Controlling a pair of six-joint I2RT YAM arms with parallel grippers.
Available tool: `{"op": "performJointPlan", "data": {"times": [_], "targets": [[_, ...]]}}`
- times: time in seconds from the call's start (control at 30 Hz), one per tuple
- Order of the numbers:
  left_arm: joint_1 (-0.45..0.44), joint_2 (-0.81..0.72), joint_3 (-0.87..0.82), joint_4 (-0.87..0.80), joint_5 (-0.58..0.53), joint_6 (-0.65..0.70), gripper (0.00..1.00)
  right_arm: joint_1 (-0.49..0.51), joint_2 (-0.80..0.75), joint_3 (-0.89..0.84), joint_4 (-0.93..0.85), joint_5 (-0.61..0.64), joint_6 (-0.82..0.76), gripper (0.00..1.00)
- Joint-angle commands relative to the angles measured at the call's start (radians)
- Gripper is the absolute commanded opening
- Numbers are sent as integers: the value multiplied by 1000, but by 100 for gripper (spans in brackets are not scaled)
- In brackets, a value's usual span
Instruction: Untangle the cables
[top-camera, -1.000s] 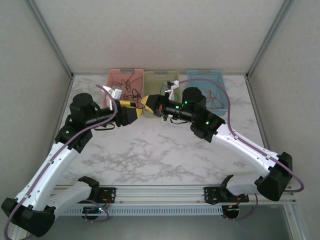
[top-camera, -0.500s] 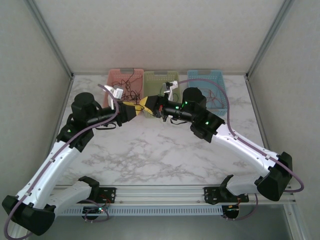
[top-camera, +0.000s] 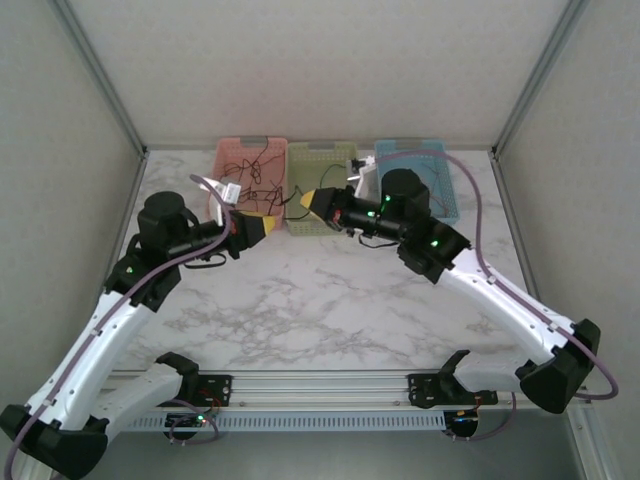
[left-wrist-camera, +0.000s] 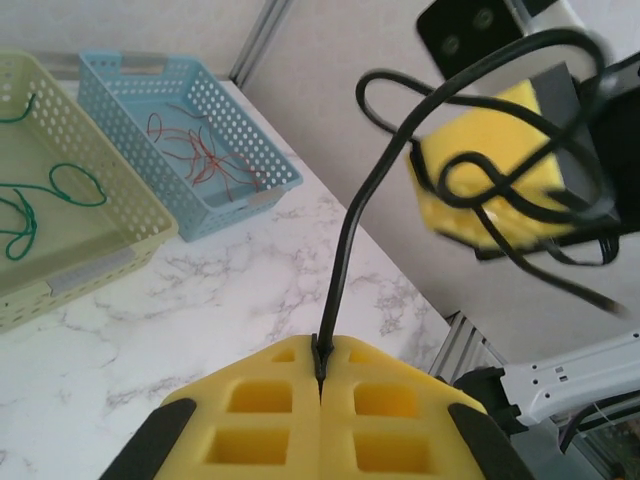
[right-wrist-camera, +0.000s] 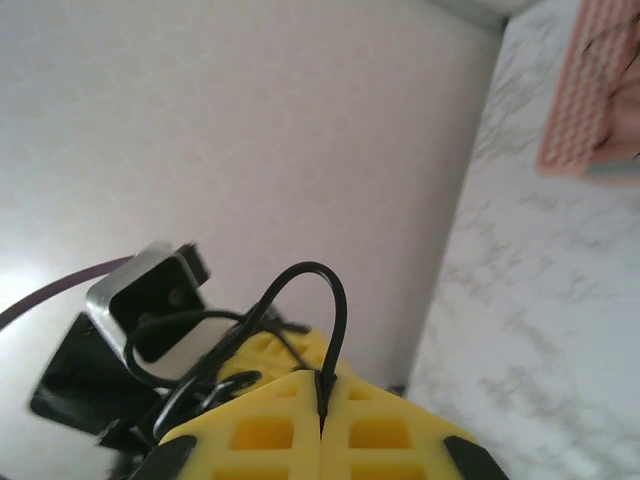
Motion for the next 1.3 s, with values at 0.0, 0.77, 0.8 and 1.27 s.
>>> {"op": "performJointPlan", "data": {"times": [0.0,0.77,0.8,1.27], "targets": [[-9,-81,1,-78,2,26,0,-23,-49,110,-211,178,-279,0],[-8,-216,180,-553,-1162,317,0,-23,-268,-5,-521,535,-1384,0],[-6,-216,182,-552,-1181,321,0,-23,-268,-10,-520,574,-1396,0],[-43,-106,182,-458,-269,400,57,-23,-284,-4,-535,293,-1345,0]]}}
